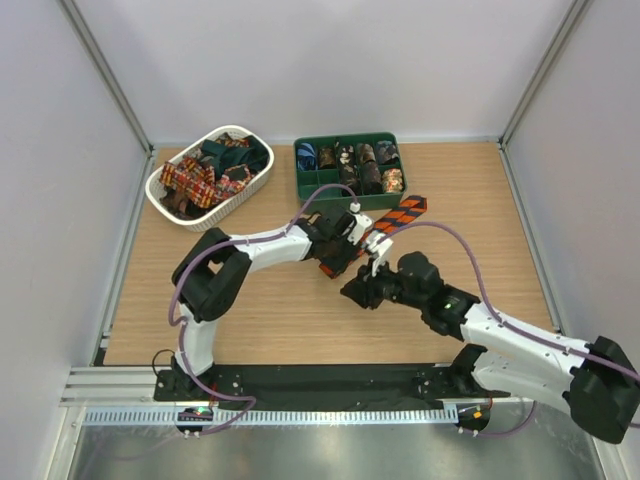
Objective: Roll the ties
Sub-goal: Roll the tie
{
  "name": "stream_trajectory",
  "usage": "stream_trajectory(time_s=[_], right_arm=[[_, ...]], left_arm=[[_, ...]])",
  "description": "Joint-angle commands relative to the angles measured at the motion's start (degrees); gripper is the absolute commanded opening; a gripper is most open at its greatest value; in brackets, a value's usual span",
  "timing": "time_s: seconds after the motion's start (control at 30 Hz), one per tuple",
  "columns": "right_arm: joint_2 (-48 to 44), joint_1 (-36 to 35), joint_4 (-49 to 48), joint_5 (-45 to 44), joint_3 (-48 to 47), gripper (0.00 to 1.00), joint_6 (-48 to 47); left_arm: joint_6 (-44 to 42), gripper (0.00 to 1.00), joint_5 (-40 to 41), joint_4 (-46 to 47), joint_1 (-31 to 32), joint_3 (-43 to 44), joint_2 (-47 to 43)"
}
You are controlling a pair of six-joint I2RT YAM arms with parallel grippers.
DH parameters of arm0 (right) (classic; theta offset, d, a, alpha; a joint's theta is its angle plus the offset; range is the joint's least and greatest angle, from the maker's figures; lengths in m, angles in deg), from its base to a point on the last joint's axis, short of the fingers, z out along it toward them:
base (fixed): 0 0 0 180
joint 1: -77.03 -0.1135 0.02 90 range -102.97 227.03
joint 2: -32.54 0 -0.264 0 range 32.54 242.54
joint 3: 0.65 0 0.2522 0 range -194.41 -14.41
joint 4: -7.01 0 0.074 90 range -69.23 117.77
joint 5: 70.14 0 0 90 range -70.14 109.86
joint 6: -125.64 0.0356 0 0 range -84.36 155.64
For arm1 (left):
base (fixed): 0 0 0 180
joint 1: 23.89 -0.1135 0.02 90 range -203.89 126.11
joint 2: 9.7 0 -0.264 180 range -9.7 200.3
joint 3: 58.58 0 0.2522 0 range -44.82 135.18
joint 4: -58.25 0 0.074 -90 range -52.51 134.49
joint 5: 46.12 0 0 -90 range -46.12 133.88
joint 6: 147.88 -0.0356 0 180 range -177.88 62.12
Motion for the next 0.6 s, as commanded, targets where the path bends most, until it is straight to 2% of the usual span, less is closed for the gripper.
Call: stream_trajectory(time_s=[0.0,0.07,0.23,0.3,0.33,0.37,0.43,0.57], right_arm=[[2.72,-7.98,1.89,-11.97,-3.68,0.28,-8.32],[7.20,-13.41,4.34,-19.15,-6.83,0.28,-10.18],[19.24,-21.96,11.90,-33.94,-15.88,0.30,-14.76],[25.91,-23.98,17.35,-38.25,-22.03,0.35,-16.87],[28.02,-25.82,19.37,-44.19,-24.23,0.36,-17.48],[32.92,-26.97,23.65,-46.25,-28.60,0.38,-18.01],[37.78,-29.16,27.63,-52.64,-32.93,0.46,-18.63],[48.76,-31.28,35.64,-59.53,-42.08,0.49,-19.16]], left_arm=[[1.56,0.16,-1.92,-13.27,0.19,-1.88,7.16],[1.74,0.15,-2.45,-14.50,0.19,-0.91,8.12],[2.35,0.14,-3.42,-16.26,0.28,1.02,9.36],[2.62,0.13,-3.68,-17.32,0.28,1.64,10.14],[2.71,0.14,-4.03,-17.76,0.28,2.43,10.41],[2.71,0.13,-4.38,-18.63,0.28,2.78,10.76],[2.71,0.13,-4.73,-19.34,0.28,3.66,11.73],[2.62,0.12,-5.35,-20.48,0.37,4.45,12.61]])
